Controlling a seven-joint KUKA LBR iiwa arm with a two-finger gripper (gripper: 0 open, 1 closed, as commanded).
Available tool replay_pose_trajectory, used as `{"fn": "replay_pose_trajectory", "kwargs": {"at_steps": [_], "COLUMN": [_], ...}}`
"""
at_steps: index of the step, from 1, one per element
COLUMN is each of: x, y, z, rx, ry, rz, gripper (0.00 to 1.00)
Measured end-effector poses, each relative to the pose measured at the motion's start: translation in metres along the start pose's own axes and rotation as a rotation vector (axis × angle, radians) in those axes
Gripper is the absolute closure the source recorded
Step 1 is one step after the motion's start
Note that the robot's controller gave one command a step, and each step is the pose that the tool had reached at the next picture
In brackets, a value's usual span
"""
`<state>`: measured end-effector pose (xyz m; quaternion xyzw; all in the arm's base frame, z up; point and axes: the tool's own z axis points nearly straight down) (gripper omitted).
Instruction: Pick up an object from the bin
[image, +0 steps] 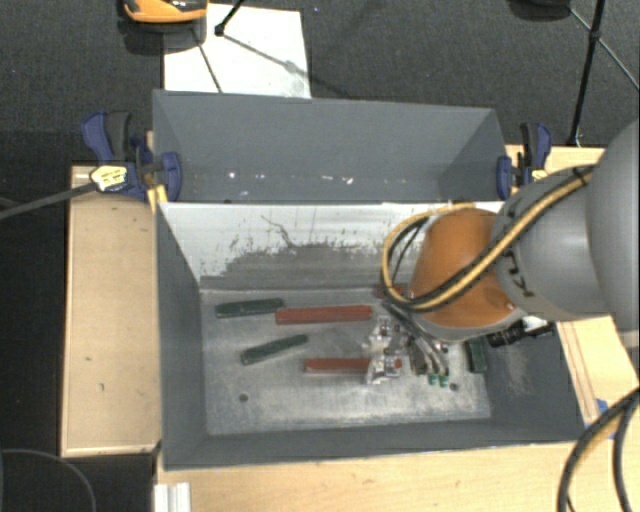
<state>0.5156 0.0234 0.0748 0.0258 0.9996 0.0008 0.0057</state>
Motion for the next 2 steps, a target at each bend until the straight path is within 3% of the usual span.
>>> {"fn": "replay_pose_trajectory", "kwargs": {"at_steps": [1,2], "x": [0.0,0.007], "y": [0.0,-0.016], "z": [0.0,-0.164], "rx": [0.0,0.001], "ry": [0.0,0.005], "rz": [0.0,-0.06], "gripper": [1.0,1.0]}}
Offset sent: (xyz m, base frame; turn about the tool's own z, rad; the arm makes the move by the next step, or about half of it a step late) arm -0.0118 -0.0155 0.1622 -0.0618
